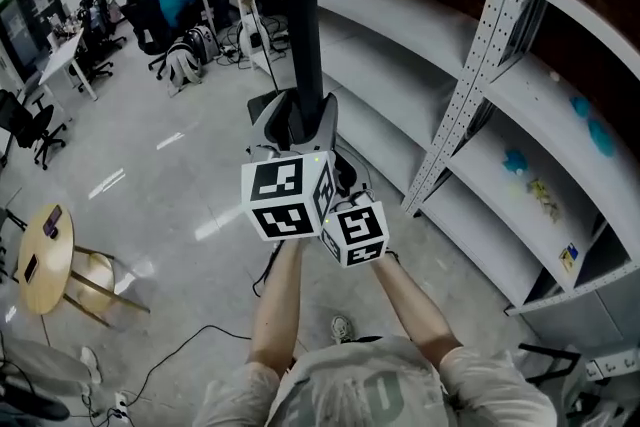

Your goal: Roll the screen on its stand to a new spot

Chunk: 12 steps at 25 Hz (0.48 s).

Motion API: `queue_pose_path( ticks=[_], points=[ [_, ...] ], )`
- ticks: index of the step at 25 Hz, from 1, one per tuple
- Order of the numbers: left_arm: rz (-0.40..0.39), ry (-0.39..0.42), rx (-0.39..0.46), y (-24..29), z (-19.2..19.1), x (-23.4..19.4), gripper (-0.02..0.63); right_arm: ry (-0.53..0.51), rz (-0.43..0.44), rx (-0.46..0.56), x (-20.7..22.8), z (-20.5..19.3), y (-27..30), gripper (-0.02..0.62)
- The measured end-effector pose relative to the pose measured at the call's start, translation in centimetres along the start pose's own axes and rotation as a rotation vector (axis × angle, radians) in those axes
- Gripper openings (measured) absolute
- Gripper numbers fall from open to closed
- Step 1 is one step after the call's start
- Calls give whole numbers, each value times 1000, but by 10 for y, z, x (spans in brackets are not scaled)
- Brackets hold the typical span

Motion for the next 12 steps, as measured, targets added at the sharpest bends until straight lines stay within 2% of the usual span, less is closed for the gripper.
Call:
queue_pose_path(
  ticks=[12],
  points=[
    [-61, -14, -19, -78, -4, 48, 253, -10, -61, -12, -36, 24, -84, 260]
  ],
)
Point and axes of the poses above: the fingertips, and each gripper's own axes: y forward along the fingers, x to its right, z out of its top, the point moved 5 cm from there along -y, backward along the fingers, and after that the axes turned 14 degrees about -y, right-handed, at the moved point
